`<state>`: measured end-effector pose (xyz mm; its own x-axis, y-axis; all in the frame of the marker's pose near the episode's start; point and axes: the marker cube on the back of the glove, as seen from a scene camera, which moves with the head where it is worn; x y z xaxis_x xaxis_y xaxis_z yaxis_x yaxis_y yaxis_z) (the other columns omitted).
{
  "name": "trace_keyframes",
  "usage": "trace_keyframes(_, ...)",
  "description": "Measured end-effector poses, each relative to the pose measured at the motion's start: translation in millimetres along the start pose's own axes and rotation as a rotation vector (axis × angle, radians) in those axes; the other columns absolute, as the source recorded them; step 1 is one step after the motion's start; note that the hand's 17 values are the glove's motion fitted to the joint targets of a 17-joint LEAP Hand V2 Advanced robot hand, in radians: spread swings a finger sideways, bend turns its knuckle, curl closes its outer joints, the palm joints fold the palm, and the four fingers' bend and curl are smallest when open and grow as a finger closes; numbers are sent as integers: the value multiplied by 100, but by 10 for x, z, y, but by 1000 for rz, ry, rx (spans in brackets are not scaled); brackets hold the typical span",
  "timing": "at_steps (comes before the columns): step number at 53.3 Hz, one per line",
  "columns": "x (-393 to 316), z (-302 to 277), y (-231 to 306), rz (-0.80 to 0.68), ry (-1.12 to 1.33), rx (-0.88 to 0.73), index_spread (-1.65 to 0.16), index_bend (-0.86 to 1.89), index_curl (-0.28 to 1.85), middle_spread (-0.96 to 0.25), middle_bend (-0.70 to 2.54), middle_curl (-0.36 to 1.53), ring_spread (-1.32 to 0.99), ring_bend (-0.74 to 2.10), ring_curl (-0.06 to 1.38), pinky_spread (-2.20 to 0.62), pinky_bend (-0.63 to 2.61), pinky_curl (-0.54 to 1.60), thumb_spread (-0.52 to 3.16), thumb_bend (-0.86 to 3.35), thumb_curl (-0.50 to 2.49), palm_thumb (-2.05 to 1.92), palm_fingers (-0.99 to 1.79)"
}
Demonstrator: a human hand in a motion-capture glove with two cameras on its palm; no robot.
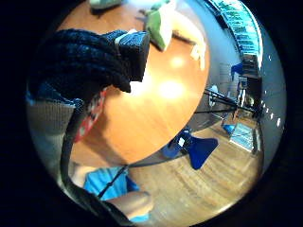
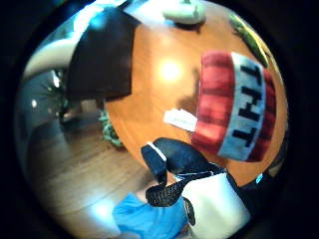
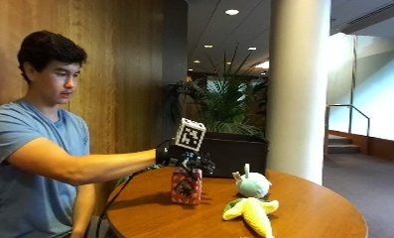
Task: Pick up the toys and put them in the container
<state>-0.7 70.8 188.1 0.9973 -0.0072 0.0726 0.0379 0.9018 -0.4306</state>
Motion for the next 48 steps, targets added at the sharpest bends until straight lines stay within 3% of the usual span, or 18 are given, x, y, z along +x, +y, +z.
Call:
trace_keyframes(14, -66, 324, -30, -59, -36, -111, -27, 7, 18, 4, 11, 23, 4, 28, 22, 5, 133, 41, 104, -4, 23, -3, -18)
trace_keyframes(21, 20, 411, -5, -14, 51, -76, -27, 6, 16, 3, 13, 23, 4, 33, 25, 3, 137, 41, 104, -2, 24, 0, -16)
trace_keyframes(27, 27, 321, 53, -39, 15, -54, -27, 4, 12, -4, 32, 29, -7, 67, 34, -8, 128, 38, 124, 11, 30, 21, 14)
trace_keyframes(32, 15, 38, 208, 10, 60, -48, -28, 11, 12, -9, 45, 35, -16, 81, 39, -14, 123, 35, 133, 15, 33, 28, 27)
trace_keyframes(37, 240, -390, 430, -131, 128, -6, -28, 13, 14, -12, 49, 38, -21, 86, 43, -17, 124, 36, 139, 16, 35, 30, 25)
trace_keyframes(41, 58, -862, 551, -97, 63, 68, -29, 15, 15, -14, 50, 40, -23, 89, 45, -19, 125, 37, 142, 16, 36, 30, 25)
trace_keyframes(48, -322, -1592, 708, -164, 17, 172, -29, 12, 16, -16, 53, 43, -26, 96, 47, -22, 130, 37, 145, 14, 37, 28, 30)
